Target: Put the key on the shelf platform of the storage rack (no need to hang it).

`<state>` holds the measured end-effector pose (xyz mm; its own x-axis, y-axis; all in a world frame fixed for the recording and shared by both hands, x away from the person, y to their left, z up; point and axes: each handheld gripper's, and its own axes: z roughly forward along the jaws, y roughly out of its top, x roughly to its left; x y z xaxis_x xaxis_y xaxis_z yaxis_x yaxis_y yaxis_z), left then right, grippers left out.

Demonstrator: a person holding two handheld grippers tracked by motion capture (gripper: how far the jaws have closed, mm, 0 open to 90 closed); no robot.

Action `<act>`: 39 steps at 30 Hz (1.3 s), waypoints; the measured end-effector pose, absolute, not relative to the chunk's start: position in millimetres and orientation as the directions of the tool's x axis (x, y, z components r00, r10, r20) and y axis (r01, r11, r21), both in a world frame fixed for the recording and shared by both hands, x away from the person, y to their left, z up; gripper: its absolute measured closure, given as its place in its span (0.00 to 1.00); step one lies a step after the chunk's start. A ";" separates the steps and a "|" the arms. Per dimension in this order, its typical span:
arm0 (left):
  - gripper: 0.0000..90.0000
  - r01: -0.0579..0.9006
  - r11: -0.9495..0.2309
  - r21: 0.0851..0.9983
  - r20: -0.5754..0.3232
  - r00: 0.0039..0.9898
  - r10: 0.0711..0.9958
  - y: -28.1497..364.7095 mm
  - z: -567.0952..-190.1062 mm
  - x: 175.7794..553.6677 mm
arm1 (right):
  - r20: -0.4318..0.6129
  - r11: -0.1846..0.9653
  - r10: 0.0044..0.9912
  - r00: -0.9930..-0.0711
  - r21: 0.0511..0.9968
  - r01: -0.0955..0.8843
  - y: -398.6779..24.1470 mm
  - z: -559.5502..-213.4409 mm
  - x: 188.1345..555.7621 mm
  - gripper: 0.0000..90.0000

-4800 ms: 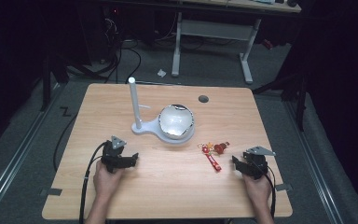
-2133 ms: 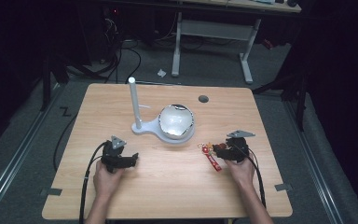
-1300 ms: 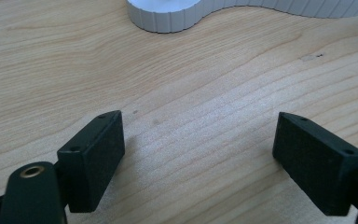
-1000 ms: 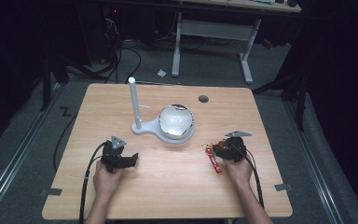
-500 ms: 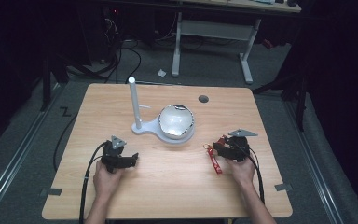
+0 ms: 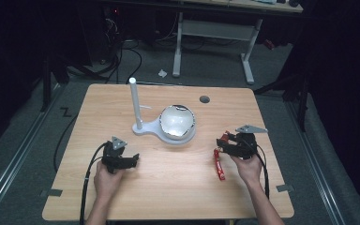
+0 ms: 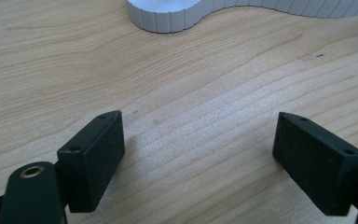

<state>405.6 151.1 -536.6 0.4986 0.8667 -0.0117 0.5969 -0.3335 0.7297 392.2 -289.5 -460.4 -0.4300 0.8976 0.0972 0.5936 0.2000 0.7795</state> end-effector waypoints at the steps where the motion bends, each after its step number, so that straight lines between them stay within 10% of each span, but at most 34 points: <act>1: 0.19 0.597 -0.334 0.730 -0.012 0.499 0.867 151.1 -536.6 405.6 | 0.102 0.197 0.896 -0.433 0.781 0.592 -289.6 -457.4 391.9 0.45; 39: 0.19 0.597 -0.333 0.730 -0.012 0.499 0.867 151.1 -536.6 405.6 | 0.078 0.264 0.814 -0.575 0.832 0.487 -273.5 -369.6 399.6 0.45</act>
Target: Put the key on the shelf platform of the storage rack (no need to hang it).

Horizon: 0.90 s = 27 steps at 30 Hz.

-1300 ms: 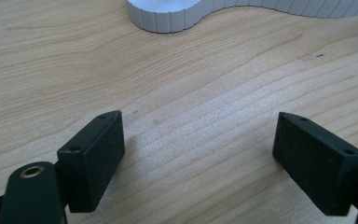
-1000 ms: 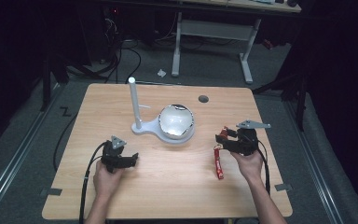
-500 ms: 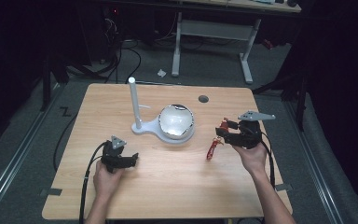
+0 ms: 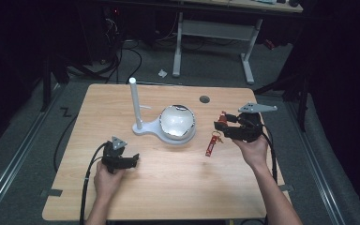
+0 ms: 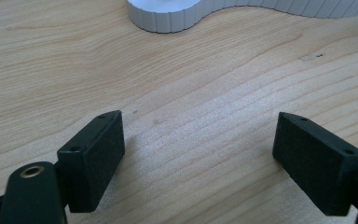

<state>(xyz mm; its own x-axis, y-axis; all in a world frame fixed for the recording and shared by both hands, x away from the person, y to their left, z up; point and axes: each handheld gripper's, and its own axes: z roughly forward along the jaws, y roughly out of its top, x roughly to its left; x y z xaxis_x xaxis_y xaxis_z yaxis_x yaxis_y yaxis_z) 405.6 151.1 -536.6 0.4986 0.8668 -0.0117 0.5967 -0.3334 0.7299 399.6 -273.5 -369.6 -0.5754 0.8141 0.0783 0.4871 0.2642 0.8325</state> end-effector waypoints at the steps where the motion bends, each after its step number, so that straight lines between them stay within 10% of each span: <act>1: 0.19 0.597 -0.333 0.730 -0.012 0.498 0.867 151.1 -536.6 405.6 | 0.080 0.264 0.812 -0.578 0.833 0.487 -273.0 -368.4 400.5 0.45; 27: 0.19 0.597 -0.334 0.730 -0.011 0.499 0.867 151.1 -536.6 405.6 | 0.099 0.300 0.738 -0.667 0.838 0.456 -232.2 -329.3 428.2 0.45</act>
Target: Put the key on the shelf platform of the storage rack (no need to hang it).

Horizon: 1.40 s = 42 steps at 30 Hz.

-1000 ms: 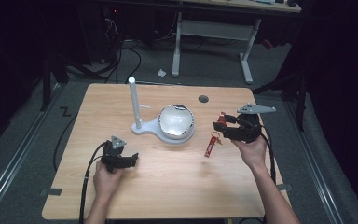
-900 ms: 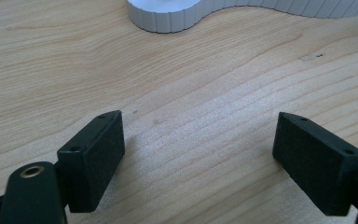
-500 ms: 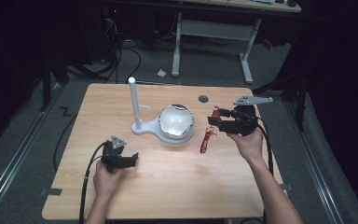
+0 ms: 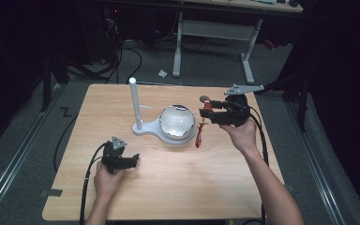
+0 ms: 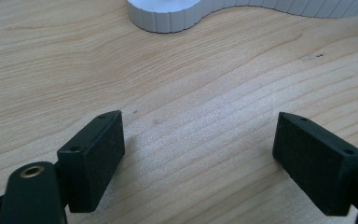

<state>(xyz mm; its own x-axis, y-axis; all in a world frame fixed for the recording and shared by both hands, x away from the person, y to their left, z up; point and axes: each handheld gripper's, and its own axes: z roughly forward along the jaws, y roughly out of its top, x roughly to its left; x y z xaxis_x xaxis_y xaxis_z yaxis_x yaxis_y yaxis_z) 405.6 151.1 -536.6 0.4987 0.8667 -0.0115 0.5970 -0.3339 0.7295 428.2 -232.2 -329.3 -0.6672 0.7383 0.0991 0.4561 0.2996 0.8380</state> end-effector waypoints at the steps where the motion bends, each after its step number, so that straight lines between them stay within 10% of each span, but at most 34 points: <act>1: 0.19 0.597 -0.334 0.730 -0.012 0.499 0.867 151.1 -536.6 405.6 | 0.099 0.301 0.735 -0.671 0.839 0.453 -230.5 -327.6 430.2 0.45; 42: 0.19 0.597 -0.336 0.728 -0.012 0.501 0.865 151.4 -536.5 405.6 | 0.135 0.316 0.732 -0.667 0.802 0.508 -169.7 -344.6 492.3 0.45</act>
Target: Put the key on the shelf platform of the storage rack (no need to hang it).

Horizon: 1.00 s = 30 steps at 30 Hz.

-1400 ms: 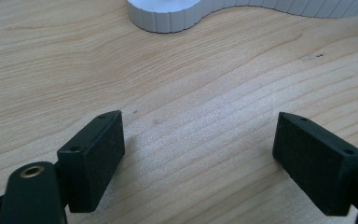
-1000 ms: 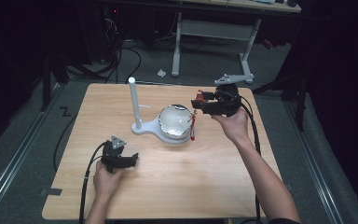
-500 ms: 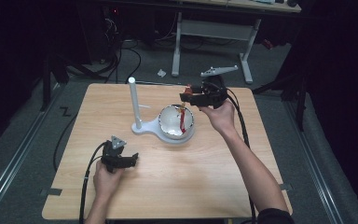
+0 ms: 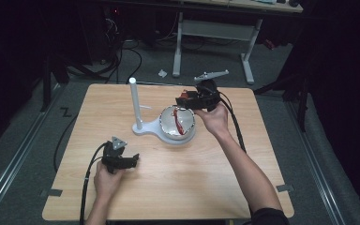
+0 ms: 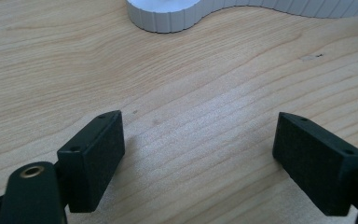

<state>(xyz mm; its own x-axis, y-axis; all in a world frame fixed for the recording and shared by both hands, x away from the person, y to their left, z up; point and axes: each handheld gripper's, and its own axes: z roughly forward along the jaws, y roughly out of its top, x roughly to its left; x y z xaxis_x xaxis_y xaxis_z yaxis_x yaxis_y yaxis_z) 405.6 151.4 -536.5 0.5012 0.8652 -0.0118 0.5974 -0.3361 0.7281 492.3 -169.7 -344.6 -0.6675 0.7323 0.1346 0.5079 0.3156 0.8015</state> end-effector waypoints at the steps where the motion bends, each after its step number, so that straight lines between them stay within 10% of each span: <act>1: 0.19 0.597 -0.336 0.728 -0.012 0.501 0.865 151.4 -536.5 405.6 | 0.140 0.312 0.733 -0.666 0.800 0.512 -169.5 -345.6 492.2 0.45; 30: 0.19 0.597 -0.335 0.729 -0.011 0.500 0.866 151.2 -536.6 405.6 | 0.197 0.291 0.733 -0.651 0.773 0.563 -171.7 -381.2 490.3 0.45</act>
<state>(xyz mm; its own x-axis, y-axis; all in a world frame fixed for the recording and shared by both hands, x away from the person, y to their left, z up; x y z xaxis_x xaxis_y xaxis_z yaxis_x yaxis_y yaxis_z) 405.6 151.2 -536.6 0.4998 0.8661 -0.0112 0.5966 -0.3349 0.7293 490.3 -171.7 -381.2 -0.6505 0.7335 0.1970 0.5629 0.2915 0.7734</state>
